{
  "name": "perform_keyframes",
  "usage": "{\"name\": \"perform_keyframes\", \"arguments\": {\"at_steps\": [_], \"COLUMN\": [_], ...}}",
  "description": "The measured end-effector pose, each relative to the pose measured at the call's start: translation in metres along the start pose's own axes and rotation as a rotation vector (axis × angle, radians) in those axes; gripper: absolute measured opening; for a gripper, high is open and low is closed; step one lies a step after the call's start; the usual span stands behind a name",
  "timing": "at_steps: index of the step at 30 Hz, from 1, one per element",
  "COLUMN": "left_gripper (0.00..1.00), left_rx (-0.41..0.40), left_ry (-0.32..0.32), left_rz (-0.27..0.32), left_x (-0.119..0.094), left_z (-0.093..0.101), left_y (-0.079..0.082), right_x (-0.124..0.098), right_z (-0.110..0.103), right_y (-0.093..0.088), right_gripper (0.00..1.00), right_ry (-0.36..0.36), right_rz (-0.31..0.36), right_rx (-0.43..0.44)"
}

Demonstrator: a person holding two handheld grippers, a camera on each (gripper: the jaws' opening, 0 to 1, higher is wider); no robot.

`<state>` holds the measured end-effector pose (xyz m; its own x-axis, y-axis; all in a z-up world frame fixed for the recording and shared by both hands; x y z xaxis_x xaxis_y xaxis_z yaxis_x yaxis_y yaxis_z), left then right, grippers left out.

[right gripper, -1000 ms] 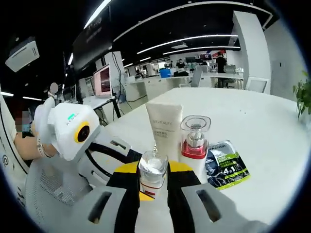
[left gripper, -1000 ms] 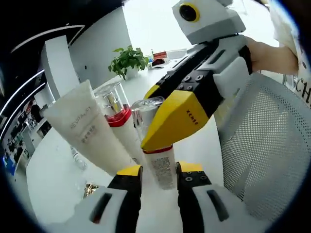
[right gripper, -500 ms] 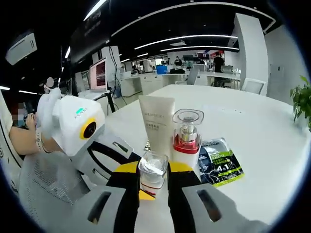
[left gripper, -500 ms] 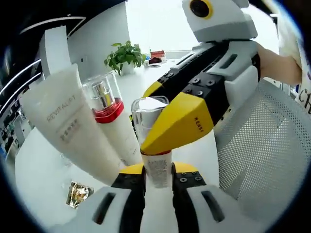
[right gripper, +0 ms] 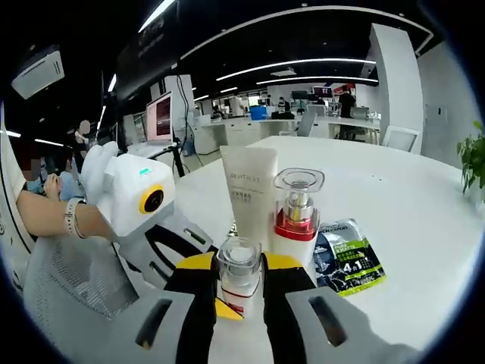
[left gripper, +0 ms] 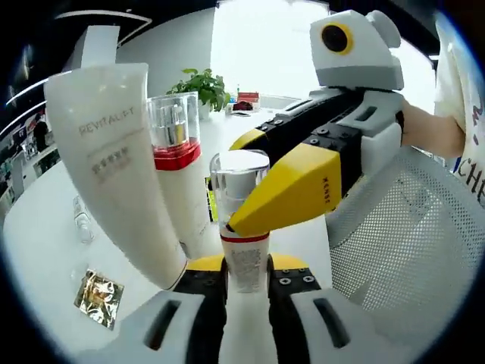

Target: Arrange the skincare products in the storage area until every visible bottle or jar stands upright without overlapping.

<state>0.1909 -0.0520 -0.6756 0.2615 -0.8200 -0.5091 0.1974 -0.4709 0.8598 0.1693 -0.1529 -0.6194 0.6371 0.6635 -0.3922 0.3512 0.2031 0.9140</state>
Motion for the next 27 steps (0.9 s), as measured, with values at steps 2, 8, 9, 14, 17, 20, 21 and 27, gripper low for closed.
{"name": "perform_keyframes", "arguments": {"at_steps": [2, 8, 9, 14, 17, 20, 21, 27], "left_gripper": [0.15, 0.15, 0.15, 0.15, 0.16, 0.16, 0.17, 0.21], "left_rx": [-0.004, -0.005, -0.008, 0.017, 0.08, 0.083, 0.075, 0.134], "left_ry": [-0.009, -0.015, -0.015, -0.001, 0.025, 0.024, 0.027, 0.064], "left_rz": [0.002, -0.004, 0.002, 0.005, 0.0, 0.001, 0.0, -0.022], "left_x": [0.001, 0.004, 0.004, 0.004, 0.005, 0.005, 0.005, 0.005], "left_z": [-0.001, -0.003, -0.003, -0.005, -0.007, -0.008, -0.009, -0.011], "left_y": [-0.003, -0.01, -0.009, -0.009, -0.009, -0.009, -0.009, -0.01], "right_x": [0.0, 0.003, 0.003, 0.005, 0.006, 0.005, 0.005, 0.006], "right_z": [-0.001, 0.0, 0.0, 0.001, -0.002, -0.003, -0.003, -0.008], "right_y": [-0.001, -0.005, -0.005, -0.004, -0.004, -0.005, -0.006, -0.011], "right_gripper": [0.23, 0.22, 0.21, 0.21, 0.21, 0.22, 0.22, 0.25], "right_ry": [0.005, 0.002, 0.001, 0.002, 0.001, -0.002, 0.002, -0.008], "right_rz": [0.014, 0.007, 0.01, 0.009, 0.0, -0.008, -0.016, -0.077], "right_rx": [0.001, -0.017, -0.022, -0.029, -0.063, -0.086, -0.081, -0.164]}}
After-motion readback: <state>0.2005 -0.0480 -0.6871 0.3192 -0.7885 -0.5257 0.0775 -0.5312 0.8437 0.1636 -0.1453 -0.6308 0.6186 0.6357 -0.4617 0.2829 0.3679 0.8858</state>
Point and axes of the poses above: the point that each gripper's makers call its tool centre point, and the gripper's own axes: x roughly forward along the fingers, z roughly to its right, y roughly out of its top, the point moved 8 cm from there along -x, roughly backward along the fingers, and after that the axes turned 2 degrees about y, right-handed, at the moved point
